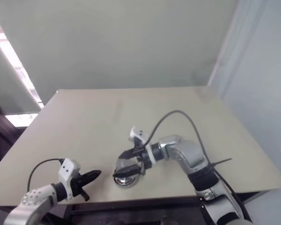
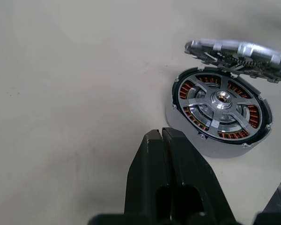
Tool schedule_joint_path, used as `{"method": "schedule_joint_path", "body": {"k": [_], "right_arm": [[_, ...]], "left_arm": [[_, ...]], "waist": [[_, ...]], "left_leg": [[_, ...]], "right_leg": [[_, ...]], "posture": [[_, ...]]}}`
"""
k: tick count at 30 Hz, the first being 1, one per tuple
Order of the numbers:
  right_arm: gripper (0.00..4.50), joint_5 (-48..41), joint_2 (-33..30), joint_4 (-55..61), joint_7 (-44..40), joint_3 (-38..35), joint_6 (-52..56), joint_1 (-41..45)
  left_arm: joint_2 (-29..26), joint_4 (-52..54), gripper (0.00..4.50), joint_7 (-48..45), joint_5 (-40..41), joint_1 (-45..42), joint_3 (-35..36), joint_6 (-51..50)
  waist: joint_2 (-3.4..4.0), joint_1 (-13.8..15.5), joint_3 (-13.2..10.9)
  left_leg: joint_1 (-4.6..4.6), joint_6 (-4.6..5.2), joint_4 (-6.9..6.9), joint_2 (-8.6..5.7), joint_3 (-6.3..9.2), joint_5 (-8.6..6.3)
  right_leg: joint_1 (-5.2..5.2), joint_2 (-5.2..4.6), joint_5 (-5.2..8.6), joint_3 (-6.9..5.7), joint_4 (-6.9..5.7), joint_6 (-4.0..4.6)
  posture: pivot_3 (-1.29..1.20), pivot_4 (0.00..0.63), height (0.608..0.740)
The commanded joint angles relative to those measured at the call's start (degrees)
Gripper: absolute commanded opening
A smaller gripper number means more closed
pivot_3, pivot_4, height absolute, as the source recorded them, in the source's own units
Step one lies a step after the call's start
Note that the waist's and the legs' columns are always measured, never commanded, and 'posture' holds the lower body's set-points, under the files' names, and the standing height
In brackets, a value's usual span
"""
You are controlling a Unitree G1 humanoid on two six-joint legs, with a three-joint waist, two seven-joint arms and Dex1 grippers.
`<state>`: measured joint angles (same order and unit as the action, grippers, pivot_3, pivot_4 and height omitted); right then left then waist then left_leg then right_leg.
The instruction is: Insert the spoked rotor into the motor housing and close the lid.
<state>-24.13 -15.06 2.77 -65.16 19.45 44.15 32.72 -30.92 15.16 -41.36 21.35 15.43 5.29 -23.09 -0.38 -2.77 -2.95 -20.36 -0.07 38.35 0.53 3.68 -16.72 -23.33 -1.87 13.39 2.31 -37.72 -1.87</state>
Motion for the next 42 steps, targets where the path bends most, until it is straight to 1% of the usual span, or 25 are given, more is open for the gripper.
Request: {"method": "schedule_joint_path", "body": {"k": [1,4,6,9,18,26,28,31,37,42], "right_arm": [[4.46,2.9,-0.1,-5.4,-1.3,-0.8,-12.2,0.5],[4.46,3.3,0.0,-9.4,-1.4,0.0,-10.8,1.8],[4.46,4.5,0.5,-12.4,-1.1,0.0,-13.5,2.0],[4.46,9.9,-0.7,-17.4,-1.8,3.3,-19.9,2.3],[4.46,14.9,2.2,-29.0,-4.7,5.1,-32.4,2.6],[4.46,17.8,4.5,-34.6,-4.6,4.8,-36.2,3.3],[4.1,18.3,4.9,-35.4,-4.0,4.5,-36.4,3.3],[3.3,18.8,5.1,-36.0,-3.5,4.4,-36.8,3.2],[3.29,19.4,5.0,-34.9,-3.5,4.5,-36.2,2.8],[3.29,20.8,4.1,-31.8,-3.8,6.0,-34.3,2.5]], "left_arm": [[0.0,2.0,0.0,-0.2,0.8,-0.2,0.7,0.6],[-0.2,2.2,0.0,-0.2,0.8,0.0,0.9,0.5],[-0.2,2.4,0.0,-0.1,0.9,0.2,1.0,0.5],[-0.3,2.9,0.0,-0.1,0.9,0.6,1.2,0.3],[-0.7,3.7,0.0,0.0,1.0,1.3,1.6,-0.1],[-0.8,4.1,0.0,0.1,0.9,1.4,1.8,-0.3],[-0.8,4.3,0.0,0.1,0.9,1.5,1.8,-0.4],[-0.8,4.5,0.0,0.2,0.9,1.7,1.9,-0.5],[-0.9,4.8,0.0,0.3,0.8,1.8,2.0,-0.7],[-1.1,4.9,0.0,0.0,0.9,1.7,1.8,-1.0]], "waist": [[0.03,-0.1,0.0],[0.02,0.0,0.0],[0.02,0.0,0.0],[0.03,-0.1,0.0],[0.04,-0.1,0.0],[0.06,-0.1,0.0],[0.06,-0.1,0.0],[0.07,0.0,0.0],[0.07,0.0,0.0],[0.08,0.0,0.0]], "left_leg": [[-0.02,0.0,0.0,0.0,-0.01,0.0],[0.0,0.0,0.0,0.0,-0.06,0.0],[0.01,0.0,0.0,0.0,-0.05,0.0],[0.02,0.0,-0.01,0.01,-0.04,0.01],[0.05,0.0,-0.01,0.01,-0.06,0.01],[0.07,-0.02,0.0,0.01,-0.05,0.01],[0.08,-0.02,-0.01,0.01,-0.05,0.02],[0.08,-0.03,-0.01,0.01,-0.04,0.02],[0.11,-0.12,0.0,0.01,-0.04,0.08],[0.15,-0.14,0.0,0.01,-0.04,0.1]], "right_leg": [[-0.02,0.0,0.0,0.01,0.0,0.0],[0.0,0.0,-0.01,0.04,-0.01,0.01],[-0.02,0.0,-0.01,0.04,-0.02,0.01],[-0.02,0.02,-0.02,0.03,-0.03,0.02],[-0.01,0.02,-0.02,0.06,-0.05,0.02],[0.02,0.02,-0.03,0.06,-0.06,0.04],[0.02,0.02,-0.03,0.06,-0.07,0.04],[0.02,0.02,-0.03,0.06,-0.08,0.05],[0.04,0.02,-0.07,0.05,-0.09,0.11],[0.07,0.02,-0.08,0.05,-0.1,0.13]], "posture": [[0.0,0.0,0.74],[0.0,0.0,0.74],[0.0,0.0,0.74],[0.0,0.0,0.74],[0.0,0.0,0.74],[0.0,0.0,0.74],[0.0,0.0,0.74],[0.0,0.0,0.74],[0.0,0.0,0.74],[0.0,0.0,0.74]]}}
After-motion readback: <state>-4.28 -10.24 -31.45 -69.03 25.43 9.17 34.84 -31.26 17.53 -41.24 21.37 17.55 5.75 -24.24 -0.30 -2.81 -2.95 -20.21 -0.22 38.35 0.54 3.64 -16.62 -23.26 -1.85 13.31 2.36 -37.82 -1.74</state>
